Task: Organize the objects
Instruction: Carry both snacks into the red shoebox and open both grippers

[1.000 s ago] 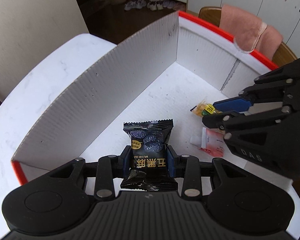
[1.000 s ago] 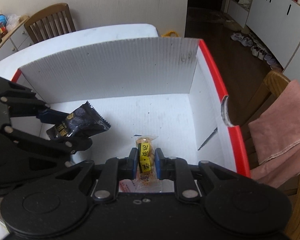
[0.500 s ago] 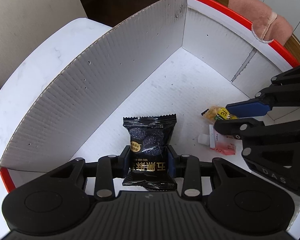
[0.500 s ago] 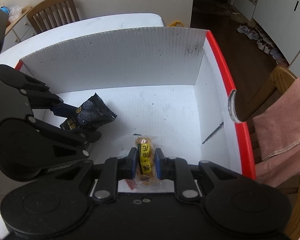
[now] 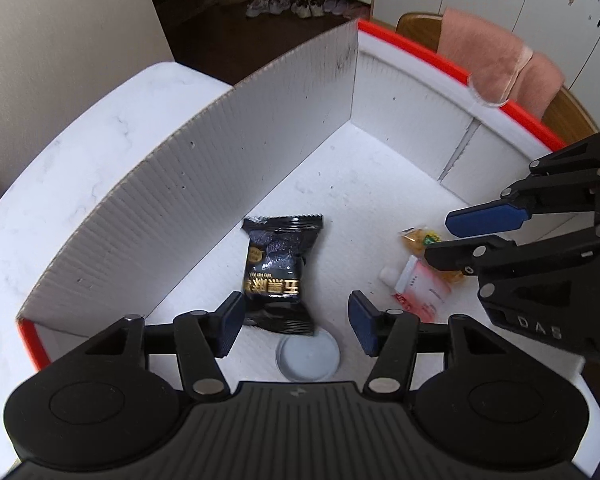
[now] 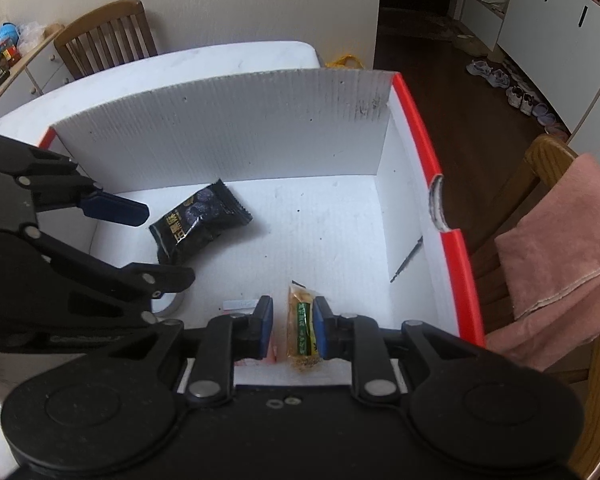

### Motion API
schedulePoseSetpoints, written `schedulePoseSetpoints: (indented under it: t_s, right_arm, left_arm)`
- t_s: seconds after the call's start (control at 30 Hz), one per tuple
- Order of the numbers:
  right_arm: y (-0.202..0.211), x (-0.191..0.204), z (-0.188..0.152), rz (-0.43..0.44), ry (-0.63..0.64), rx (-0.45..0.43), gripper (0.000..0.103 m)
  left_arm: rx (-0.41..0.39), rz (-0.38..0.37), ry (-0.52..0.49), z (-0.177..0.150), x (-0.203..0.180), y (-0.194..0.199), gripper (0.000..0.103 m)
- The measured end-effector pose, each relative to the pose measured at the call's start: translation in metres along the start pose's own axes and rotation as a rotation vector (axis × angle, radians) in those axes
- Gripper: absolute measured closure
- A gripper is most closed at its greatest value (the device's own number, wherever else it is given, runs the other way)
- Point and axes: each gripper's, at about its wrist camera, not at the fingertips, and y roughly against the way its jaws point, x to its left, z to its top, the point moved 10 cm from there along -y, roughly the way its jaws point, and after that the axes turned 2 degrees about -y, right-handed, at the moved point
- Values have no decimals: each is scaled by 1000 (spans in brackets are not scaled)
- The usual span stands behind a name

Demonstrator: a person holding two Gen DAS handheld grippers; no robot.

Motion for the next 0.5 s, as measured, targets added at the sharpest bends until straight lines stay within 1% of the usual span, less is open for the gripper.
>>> schedulePoseSetpoints:
  t_s: [0.23, 0.5]
  right_arm:
    - [24, 6, -1, 14, 1, -50, 81]
    - [60, 26, -1, 20, 22, -126, 81]
  left_arm:
    - [-79, -8, 24, -4, 1, 33, 47]
    - [-187, -22, 63, -11, 5, 87, 47]
